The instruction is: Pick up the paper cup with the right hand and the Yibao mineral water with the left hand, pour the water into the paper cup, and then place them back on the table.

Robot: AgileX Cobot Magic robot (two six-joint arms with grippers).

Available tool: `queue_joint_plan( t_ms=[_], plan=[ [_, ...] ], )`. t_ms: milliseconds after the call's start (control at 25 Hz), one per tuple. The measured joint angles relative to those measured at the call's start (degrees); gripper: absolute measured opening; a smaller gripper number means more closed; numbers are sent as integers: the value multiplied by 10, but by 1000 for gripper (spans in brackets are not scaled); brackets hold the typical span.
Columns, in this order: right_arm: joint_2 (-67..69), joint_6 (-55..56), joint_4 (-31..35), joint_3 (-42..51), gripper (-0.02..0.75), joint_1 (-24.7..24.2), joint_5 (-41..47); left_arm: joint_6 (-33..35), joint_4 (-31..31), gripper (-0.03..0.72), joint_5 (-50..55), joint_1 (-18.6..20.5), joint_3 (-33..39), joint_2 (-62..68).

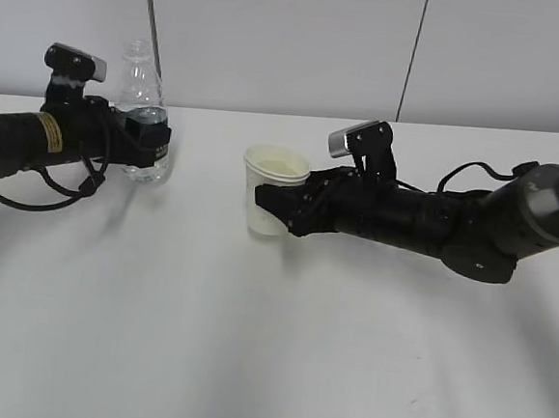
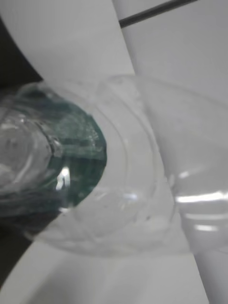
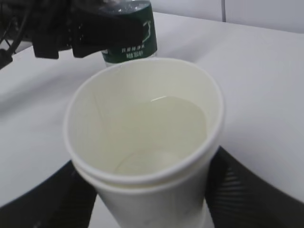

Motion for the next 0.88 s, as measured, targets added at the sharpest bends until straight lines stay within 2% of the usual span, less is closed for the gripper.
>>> queue_joint_plan(
  t_ms=[360, 880],
  plan=[
    [0, -36, 69, 0, 512, -17, 5, 9, -4, 311, -8, 0, 0, 18],
    [0, -68, 88, 0, 512, -89, 31, 12, -5, 311, -8, 2, 0, 18]
  ],
)
